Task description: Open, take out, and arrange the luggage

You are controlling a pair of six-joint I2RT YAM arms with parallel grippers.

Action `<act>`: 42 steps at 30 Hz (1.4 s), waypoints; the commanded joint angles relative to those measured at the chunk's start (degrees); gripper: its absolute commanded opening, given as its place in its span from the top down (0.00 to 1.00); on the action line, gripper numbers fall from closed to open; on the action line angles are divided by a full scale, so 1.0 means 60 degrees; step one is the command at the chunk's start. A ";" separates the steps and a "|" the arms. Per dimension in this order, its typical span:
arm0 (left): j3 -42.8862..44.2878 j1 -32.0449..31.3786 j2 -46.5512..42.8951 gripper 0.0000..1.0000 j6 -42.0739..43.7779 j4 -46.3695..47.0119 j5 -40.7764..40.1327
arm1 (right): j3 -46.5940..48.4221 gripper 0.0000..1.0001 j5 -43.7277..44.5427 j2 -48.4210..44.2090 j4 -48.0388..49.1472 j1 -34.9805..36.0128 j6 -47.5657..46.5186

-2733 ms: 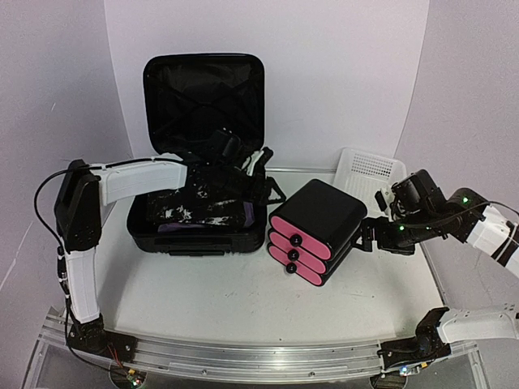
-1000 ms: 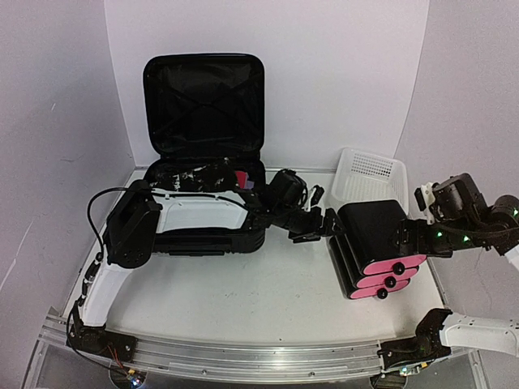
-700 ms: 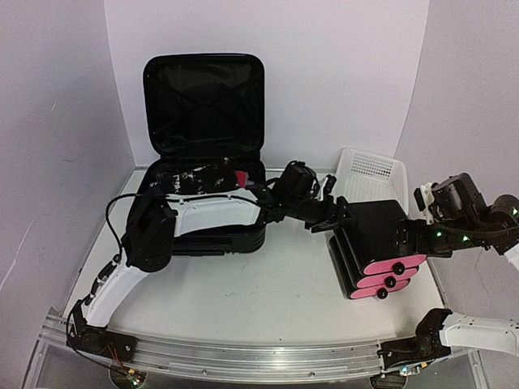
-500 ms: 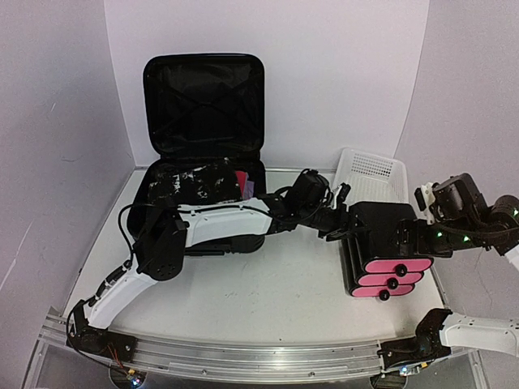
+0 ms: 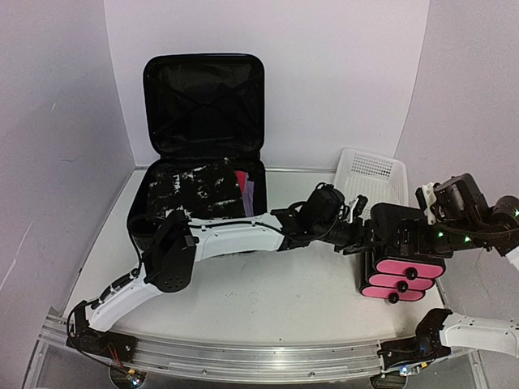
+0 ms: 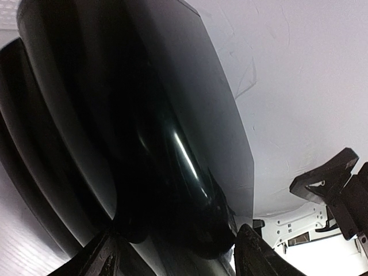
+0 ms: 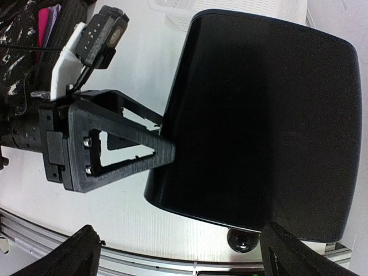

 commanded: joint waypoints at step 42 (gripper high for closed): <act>-1.2987 0.2597 -1.4621 0.00 0.6471 -0.4185 -0.5460 | 1.0177 0.09 0.3105 1.3328 -0.0707 -0.1537 -0.7297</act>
